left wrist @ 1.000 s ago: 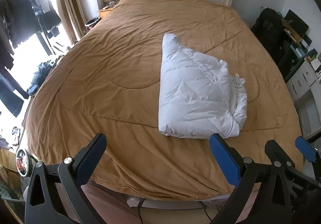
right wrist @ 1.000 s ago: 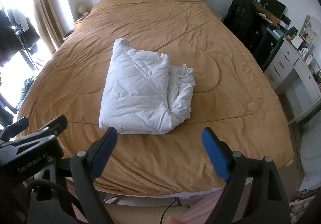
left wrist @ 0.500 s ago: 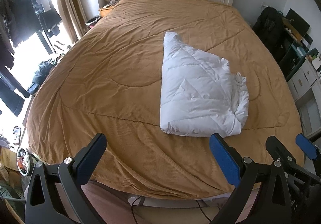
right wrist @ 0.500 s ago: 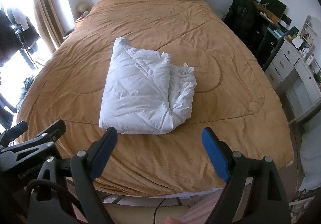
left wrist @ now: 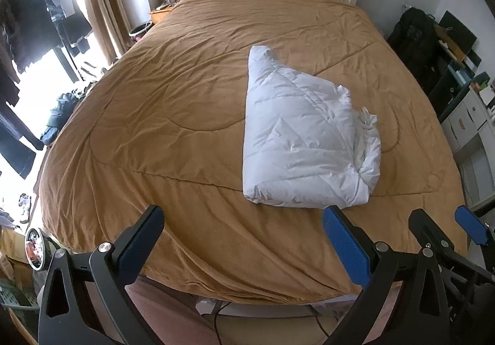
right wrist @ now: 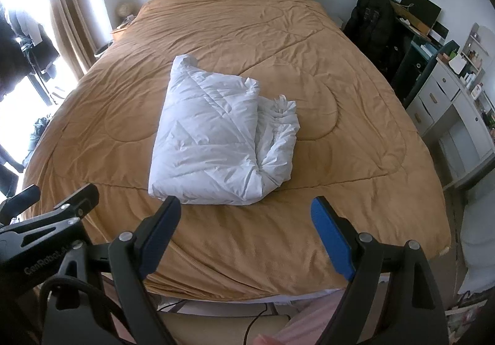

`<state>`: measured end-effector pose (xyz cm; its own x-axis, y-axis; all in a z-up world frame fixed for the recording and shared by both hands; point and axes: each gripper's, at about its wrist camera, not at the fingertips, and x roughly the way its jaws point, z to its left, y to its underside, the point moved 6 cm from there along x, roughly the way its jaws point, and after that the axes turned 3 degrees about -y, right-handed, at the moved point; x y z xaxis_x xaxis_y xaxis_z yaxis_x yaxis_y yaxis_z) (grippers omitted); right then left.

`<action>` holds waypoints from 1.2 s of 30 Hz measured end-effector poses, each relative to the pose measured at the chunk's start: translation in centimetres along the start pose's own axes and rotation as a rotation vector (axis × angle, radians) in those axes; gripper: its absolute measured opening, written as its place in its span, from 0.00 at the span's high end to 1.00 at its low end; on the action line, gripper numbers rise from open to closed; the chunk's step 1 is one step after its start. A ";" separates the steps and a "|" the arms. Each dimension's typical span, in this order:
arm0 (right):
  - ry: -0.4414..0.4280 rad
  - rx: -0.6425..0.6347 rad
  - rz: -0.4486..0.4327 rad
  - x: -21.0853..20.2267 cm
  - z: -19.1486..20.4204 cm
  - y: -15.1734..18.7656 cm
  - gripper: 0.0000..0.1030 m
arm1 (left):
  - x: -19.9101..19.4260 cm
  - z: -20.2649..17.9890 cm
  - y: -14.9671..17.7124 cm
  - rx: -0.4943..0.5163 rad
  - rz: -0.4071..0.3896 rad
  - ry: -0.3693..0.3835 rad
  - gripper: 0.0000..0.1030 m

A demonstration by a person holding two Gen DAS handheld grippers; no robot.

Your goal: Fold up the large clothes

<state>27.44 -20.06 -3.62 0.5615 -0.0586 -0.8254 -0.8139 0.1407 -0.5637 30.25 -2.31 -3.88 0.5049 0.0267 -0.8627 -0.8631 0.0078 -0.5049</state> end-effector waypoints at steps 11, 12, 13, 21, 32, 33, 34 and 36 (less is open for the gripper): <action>0.003 0.000 0.009 0.1 -0.7 0.1 0.16 | 0.1 -0.1 0.1 0.006 0.006 0.003 0.01; 0.003 -0.001 0.008 0.1 -0.8 0.1 0.16 | 0.1 -0.1 0.1 0.006 0.005 0.003 0.01; 0.004 0.001 0.009 0.1 -0.7 0.1 0.16 | 0.1 -0.1 0.1 0.006 0.006 0.003 0.01; 0.001 -0.006 -0.002 -0.2 -0.9 0.1 0.16 | 0.1 -0.1 0.0 0.007 0.006 0.003 0.01; 0.004 -0.028 -0.016 -0.3 -0.9 -0.3 0.16 | 0.2 -0.4 0.2 0.004 0.007 0.001 0.01; 0.004 -0.027 -0.014 -0.2 -1.0 -0.3 0.16 | 0.2 -0.4 0.2 0.004 0.008 0.002 0.01; 0.001 -0.028 -0.015 -0.2 -0.9 -0.3 0.16 | 0.2 -0.4 0.2 0.004 0.008 0.002 0.01; -0.004 -0.027 -0.009 -0.2 -1.0 -0.3 0.16 | 0.2 -0.4 0.3 0.002 0.009 0.001 0.01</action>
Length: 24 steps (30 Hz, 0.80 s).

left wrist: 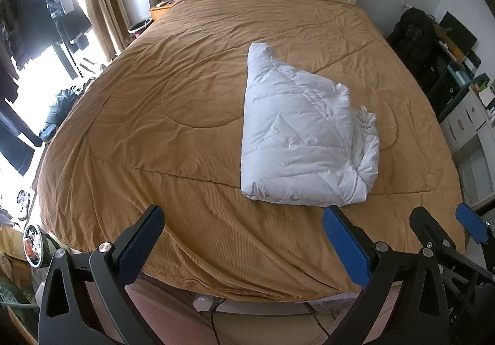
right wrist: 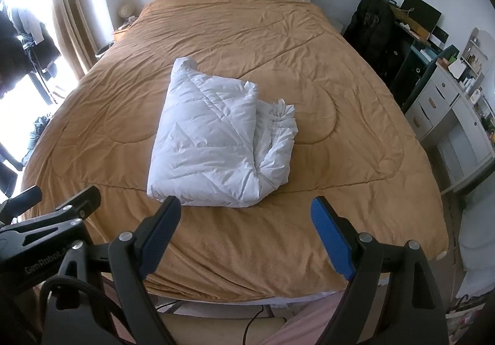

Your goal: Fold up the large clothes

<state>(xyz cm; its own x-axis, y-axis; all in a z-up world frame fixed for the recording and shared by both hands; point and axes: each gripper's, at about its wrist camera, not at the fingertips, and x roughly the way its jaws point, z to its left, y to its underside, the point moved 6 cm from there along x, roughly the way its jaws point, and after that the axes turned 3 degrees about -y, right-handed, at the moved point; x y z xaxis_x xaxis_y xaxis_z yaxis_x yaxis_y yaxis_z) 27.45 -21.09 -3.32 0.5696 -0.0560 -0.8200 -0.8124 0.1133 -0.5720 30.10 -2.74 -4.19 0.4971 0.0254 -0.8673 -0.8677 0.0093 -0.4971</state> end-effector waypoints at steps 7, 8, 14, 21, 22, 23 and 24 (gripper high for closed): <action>0.007 -0.010 0.003 0.1 0.0 0.0 0.16 | -0.2 -0.3 0.0 -0.005 0.000 0.003 0.01; 0.008 -0.011 0.004 0.1 0.0 0.0 0.16 | -0.1 -0.1 0.0 -0.003 0.002 0.003 0.01; 0.007 -0.011 0.007 0.1 -0.1 0.1 0.16 | -0.2 -0.3 0.1 -0.007 0.006 0.004 0.01; 0.007 -0.007 0.014 0.1 -0.1 0.3 0.16 | -0.2 -0.4 0.3 -0.009 0.010 0.004 0.01; 0.007 -0.005 0.014 0.1 -0.1 0.4 0.16 | -0.1 -0.4 0.3 -0.008 0.010 0.005 0.01; 0.007 -0.006 0.014 0.1 -0.1 0.4 0.16 | -0.2 -0.4 0.3 -0.009 0.010 0.005 0.01; 0.007 -0.007 0.014 0.1 -0.1 0.4 0.16 | -0.2 -0.4 0.3 -0.010 0.010 0.005 0.01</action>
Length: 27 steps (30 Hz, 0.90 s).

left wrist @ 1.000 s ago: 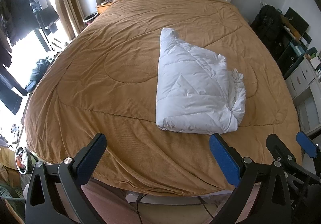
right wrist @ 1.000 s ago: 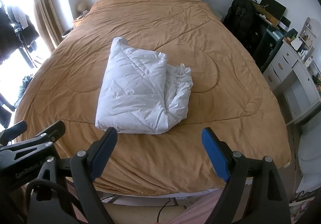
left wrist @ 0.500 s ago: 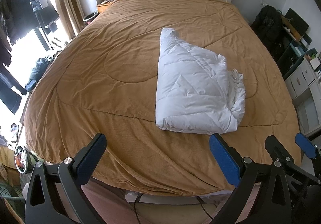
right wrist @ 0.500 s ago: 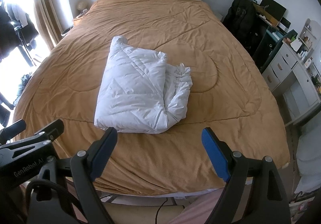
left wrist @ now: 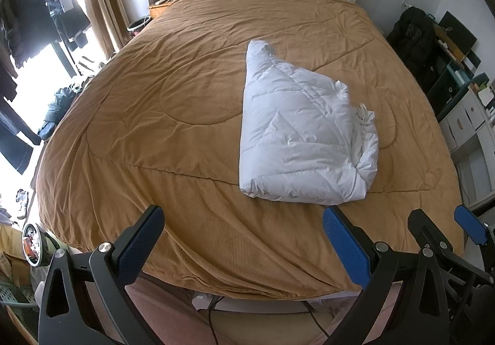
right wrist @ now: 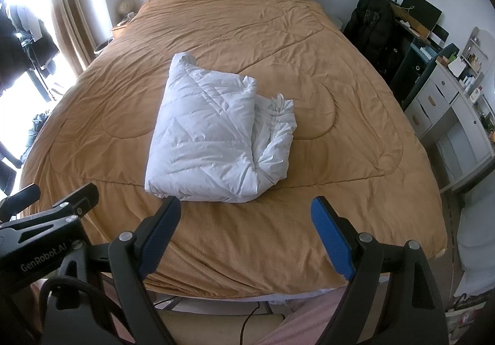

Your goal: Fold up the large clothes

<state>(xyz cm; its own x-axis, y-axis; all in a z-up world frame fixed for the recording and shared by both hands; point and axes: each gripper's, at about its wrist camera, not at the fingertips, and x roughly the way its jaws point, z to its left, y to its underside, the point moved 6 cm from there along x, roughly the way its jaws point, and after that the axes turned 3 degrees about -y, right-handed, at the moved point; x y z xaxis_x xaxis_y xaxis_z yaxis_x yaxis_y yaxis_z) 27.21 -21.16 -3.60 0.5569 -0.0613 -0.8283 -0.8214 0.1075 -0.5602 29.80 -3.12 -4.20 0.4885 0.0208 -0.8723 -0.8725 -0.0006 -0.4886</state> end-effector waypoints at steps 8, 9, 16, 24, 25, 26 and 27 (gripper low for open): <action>0.001 0.003 0.001 0.0 0.1 0.1 0.16 | 0.0 0.0 0.2 -0.002 0.004 0.000 0.01; 0.001 0.004 0.001 0.0 0.1 0.1 0.16 | 0.0 -0.1 0.2 -0.002 0.005 0.000 0.01; 0.002 0.006 0.001 0.0 0.2 0.2 0.16 | 0.1 -0.1 0.2 -0.002 0.005 -0.003 0.01; 0.001 0.004 0.004 0.2 0.4 0.4 0.16 | 0.2 0.1 0.4 -0.007 0.003 -0.005 0.01; 0.002 0.005 0.005 0.2 0.3 0.4 0.16 | 0.1 0.1 0.4 -0.008 0.002 -0.004 0.01; 0.002 0.005 0.005 0.2 0.4 0.4 0.16 | 0.2 0.2 0.4 -0.006 0.003 -0.004 0.01; 0.002 0.007 0.005 0.2 0.4 0.3 0.16 | 0.2 0.2 0.4 -0.005 0.004 -0.003 0.01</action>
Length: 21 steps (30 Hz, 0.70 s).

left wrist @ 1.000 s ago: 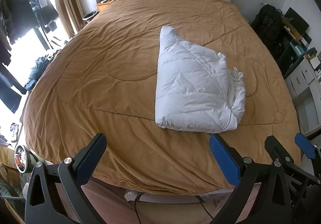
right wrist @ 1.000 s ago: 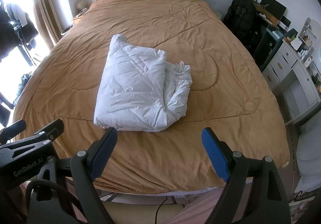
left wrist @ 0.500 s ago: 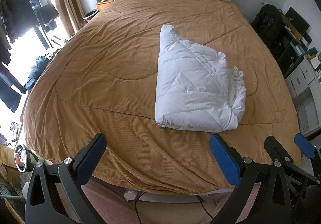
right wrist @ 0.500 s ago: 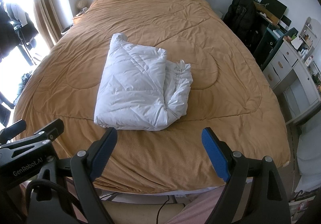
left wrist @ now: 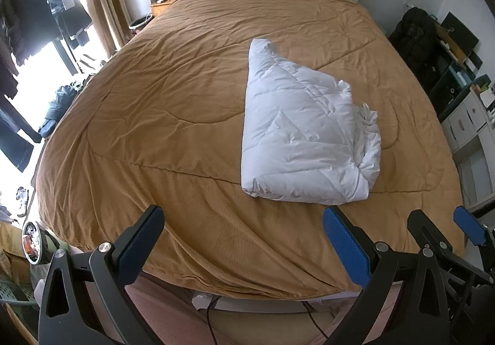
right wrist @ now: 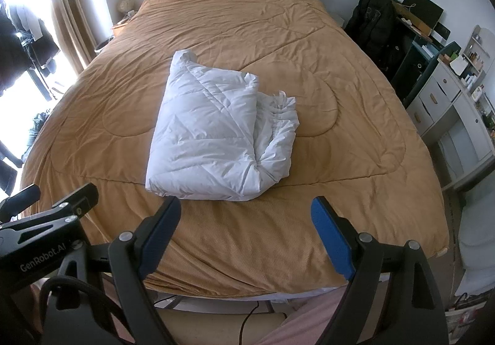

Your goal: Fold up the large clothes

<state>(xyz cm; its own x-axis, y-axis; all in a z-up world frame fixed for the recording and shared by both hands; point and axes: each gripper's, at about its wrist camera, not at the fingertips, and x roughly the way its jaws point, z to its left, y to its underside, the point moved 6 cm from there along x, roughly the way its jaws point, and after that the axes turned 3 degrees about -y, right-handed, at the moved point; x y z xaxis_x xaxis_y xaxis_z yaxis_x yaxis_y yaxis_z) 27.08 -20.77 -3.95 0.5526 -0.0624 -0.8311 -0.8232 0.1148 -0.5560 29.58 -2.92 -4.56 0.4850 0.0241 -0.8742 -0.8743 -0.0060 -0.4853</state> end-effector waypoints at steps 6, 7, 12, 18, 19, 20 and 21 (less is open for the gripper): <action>0.000 -0.001 0.000 0.1 0.1 0.1 0.16 | 0.1 0.1 0.0 0.001 0.002 -0.001 0.01; 0.000 0.000 0.000 0.1 0.1 0.0 0.16 | 0.1 0.0 0.0 0.002 0.001 -0.001 0.01; -0.001 -0.002 0.000 0.0 0.0 -0.1 0.16 | 0.0 0.0 0.0 -0.002 0.001 0.000 0.01; 0.004 -0.010 -0.004 0.3 0.2 -0.1 0.16 | 0.2 -0.2 -0.2 -0.004 0.000 0.000 0.01; 0.003 -0.011 -0.004 0.4 0.1 -0.3 0.16 | 0.2 -0.2 -0.2 -0.004 -0.003 0.000 0.01; 0.002 -0.012 -0.003 0.4 0.0 -0.3 0.16 | 0.2 -0.2 -0.4 -0.004 -0.007 0.000 0.01; 0.003 -0.011 -0.005 0.4 0.1 -0.3 0.16 | 0.2 -0.3 -0.4 -0.004 -0.010 0.000 0.01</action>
<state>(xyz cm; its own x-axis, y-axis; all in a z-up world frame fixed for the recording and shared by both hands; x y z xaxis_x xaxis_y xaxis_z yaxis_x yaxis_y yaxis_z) 27.53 -20.74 -4.09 0.5563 -0.0655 -0.8284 -0.8220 0.1032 -0.5601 30.01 -3.19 -4.51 0.4941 0.0237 -0.8691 -0.8692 -0.0098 -0.4944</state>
